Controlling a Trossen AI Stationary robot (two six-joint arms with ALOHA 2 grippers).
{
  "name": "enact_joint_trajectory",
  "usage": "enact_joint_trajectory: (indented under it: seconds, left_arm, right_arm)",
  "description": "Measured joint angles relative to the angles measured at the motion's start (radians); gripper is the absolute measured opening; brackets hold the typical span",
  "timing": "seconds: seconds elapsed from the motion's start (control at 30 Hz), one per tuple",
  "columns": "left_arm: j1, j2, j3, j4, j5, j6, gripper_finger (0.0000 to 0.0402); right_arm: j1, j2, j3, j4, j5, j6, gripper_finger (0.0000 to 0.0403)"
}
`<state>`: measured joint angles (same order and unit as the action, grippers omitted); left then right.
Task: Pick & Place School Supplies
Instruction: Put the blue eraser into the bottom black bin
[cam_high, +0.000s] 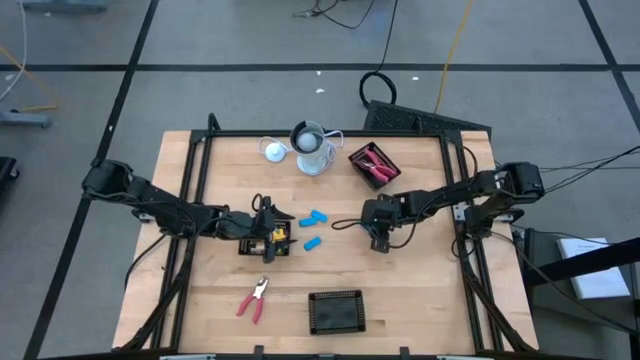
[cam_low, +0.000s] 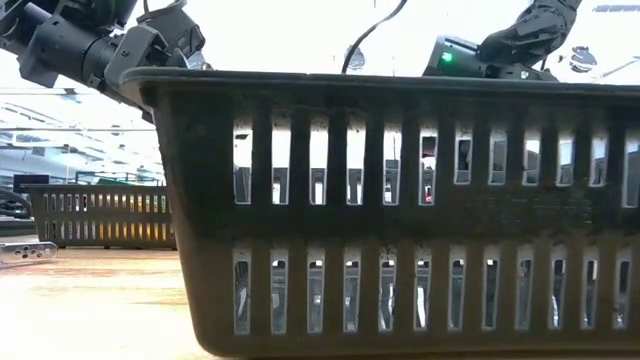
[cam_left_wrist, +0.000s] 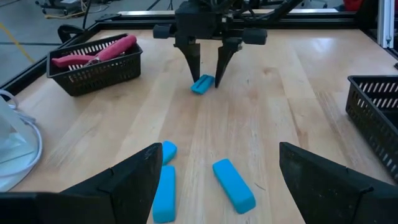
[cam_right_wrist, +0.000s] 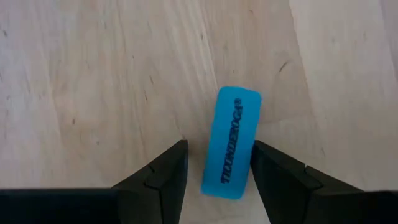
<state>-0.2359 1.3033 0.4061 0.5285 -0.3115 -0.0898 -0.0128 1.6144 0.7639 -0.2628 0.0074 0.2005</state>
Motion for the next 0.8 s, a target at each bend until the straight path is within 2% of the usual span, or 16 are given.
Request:
enact_joint_trajectory:
  seconds: [0.1,0.27,0.3,0.63,0.8]
  left_arm:
    - [0.000,0.000,0.000,-0.002,0.000,0.000,0.0326]
    - [0.000,0.000,0.000,-0.003,-0.001,0.004,0.0326]
    - [0.000,0.000,0.000,-0.003,-0.001,0.003,0.0326]
    - [0.000,0.000,0.000,-0.004,-0.003,0.007,0.0326]
    - [0.001,0.000,0.000,-0.005,-0.004,0.013,0.0326]
  right_arm:
    - [0.008,0.003,0.000,0.013,0.021,0.010,0.0151]
    - [0.045,0.003,-0.003,0.021,0.045,0.025,0.0053]
    - [0.054,0.003,-0.003,0.025,0.052,0.023,0.0047]
    - [0.160,-0.031,-0.006,0.060,0.180,0.088,0.0047]
    - [0.226,-0.082,0.008,0.072,0.126,0.121,0.0047]
